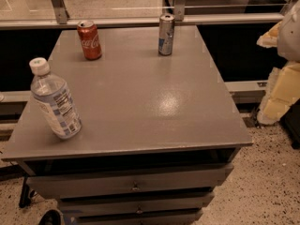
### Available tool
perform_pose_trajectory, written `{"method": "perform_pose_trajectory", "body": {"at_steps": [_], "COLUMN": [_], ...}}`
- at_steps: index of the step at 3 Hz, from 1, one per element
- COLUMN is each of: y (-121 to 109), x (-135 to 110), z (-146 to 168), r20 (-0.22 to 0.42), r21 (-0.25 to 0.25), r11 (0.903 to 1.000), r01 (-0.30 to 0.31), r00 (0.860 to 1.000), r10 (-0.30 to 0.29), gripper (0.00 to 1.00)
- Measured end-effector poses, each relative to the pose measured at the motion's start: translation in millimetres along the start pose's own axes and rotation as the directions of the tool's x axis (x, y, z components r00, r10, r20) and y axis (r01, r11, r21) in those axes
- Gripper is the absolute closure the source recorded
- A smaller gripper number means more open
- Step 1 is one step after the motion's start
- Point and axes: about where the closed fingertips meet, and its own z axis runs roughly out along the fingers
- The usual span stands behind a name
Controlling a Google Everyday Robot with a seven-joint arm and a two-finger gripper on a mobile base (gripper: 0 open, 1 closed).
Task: Move blue plastic bottle near redbull can
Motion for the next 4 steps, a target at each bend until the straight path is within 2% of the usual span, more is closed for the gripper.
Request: {"method": "perform_pose_trajectory", "body": {"at_steps": [1, 2, 3, 4], "y": [0, 9, 23, 41], "x": [0, -14, -46, -89], "z": [0, 10, 37, 60], "r20": [0.0, 0.081, 0.25, 0.417], "r21": [0.0, -0.029, -0.091, -0.149], "r11": [1.0, 0.9991, 0.9891, 0.9747], "r01": [0.0, -0.029, -0.116, -0.167], "r00": [1.0, 0.996, 0.959, 0.883], "r10": [0.0, 0.032, 0.135, 0.215], "gripper": [0.0, 0.0, 0.0, 0.0]}}
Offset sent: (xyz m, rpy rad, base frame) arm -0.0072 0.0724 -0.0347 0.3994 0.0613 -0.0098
